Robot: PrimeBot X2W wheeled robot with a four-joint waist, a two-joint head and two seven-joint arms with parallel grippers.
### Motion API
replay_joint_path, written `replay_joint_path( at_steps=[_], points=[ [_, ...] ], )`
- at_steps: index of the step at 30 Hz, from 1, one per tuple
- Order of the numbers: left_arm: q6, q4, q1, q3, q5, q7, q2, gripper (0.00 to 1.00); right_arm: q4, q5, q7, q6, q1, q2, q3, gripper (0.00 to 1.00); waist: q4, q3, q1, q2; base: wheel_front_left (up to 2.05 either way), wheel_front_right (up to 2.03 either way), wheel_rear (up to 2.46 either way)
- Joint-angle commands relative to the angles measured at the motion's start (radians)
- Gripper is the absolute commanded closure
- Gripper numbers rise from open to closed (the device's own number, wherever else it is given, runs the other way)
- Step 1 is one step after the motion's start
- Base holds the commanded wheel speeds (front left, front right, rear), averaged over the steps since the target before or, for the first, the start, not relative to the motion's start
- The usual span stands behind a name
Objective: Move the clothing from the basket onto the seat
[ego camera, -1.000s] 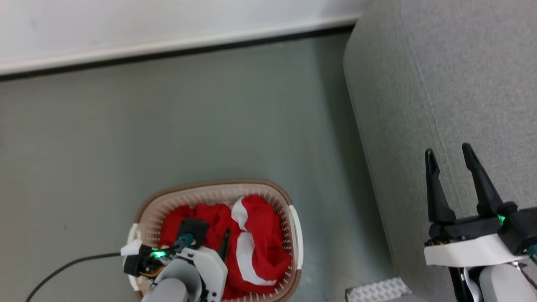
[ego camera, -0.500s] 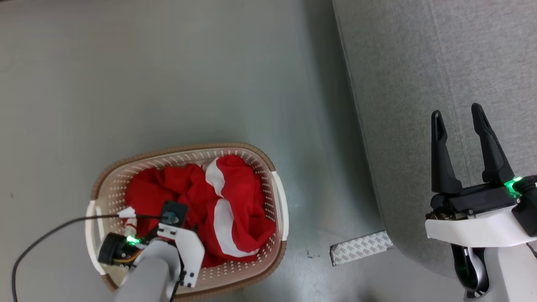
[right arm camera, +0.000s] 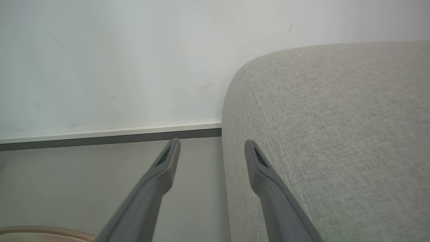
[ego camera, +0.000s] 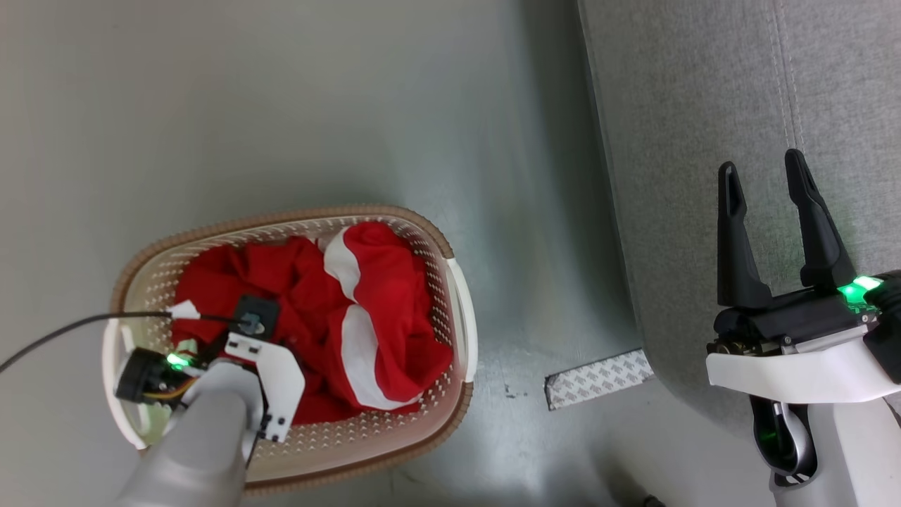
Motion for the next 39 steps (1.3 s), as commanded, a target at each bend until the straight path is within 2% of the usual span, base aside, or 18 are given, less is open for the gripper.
replay_joint_path(
  at_steps=[1,13,14,16,17,19,20,21,29,39],
  points=[
    [0.004,0.014,-0.023,-0.006,0.017,-0.003,0.016,0.00,-0.006,0.012,0.000,-0.002,-0.014,0.003,0.004,0.00,-0.008,0.017,-0.0001,0.0000,0.00,0.00,0.00],
    [0.001,0.059,-0.096,-0.048,0.029,-0.004,0.059,0.00,-0.018,0.075,0.001,-0.002,-0.038,0.003,0.036,0.00,-0.043,0.105,-0.0001,0.0000,0.00,0.00,0.00],
    [0.000,0.060,-0.100,-0.049,0.027,-0.006,0.063,0.04,-0.018,0.079,0.001,-0.002,-0.040,0.003,0.036,0.00,-0.046,0.112,-0.0001,0.0000,0.00,0.00,0.00],
    [0.001,0.065,-0.107,-0.052,0.024,-0.010,0.071,0.30,-0.018,0.087,0.001,-0.002,-0.042,0.003,0.036,0.00,-0.050,0.125,-0.0001,0.0000,0.00,0.00,0.00],
    [0.001,0.066,-0.111,-0.053,0.022,-0.014,0.072,0.51,-0.018,0.089,0.001,-0.002,-0.044,0.003,0.036,0.00,-0.052,0.131,-0.0001,0.0000,0.00,0.00,0.00],
    [-0.002,0.068,-0.119,-0.056,0.019,-0.022,0.074,0.72,-0.018,0.094,0.001,-0.002,-0.047,0.003,0.036,0.00,-0.057,0.140,-0.0001,0.0000,0.00,0.00,0.00],
    [-0.007,0.070,-0.122,-0.059,0.017,-0.024,0.073,0.92,-0.018,0.097,0.001,-0.002,-0.048,0.003,0.035,0.00,-0.058,0.144,-0.0001,0.0000,0.00,0.00,0.00],
    [-0.009,0.071,-0.124,-0.063,0.018,-0.029,0.071,1.00,-0.017,0.101,0.001,-0.002,-0.048,0.003,0.033,0.00,-0.059,0.146,-0.0001,0.0000,0.00,0.00,0.00],
    [-0.021,0.072,-0.124,-0.074,-0.004,-0.076,0.032,1.00,0.005,0.098,0.002,-0.002,-0.033,0.000,0.016,0.00,-0.044,0.121,-0.0001,0.0000,0.00,0.00,0.00],
    [-0.030,0.043,-0.033,-0.036,-0.090,-0.204,-0.050,1.00,0.035,0.054,0.001,-0.002,0.022,0.000,-0.013,0.00,0.026,-0.065,-0.0001,0.0000,0.00,0.00,0.00]
  ],
)
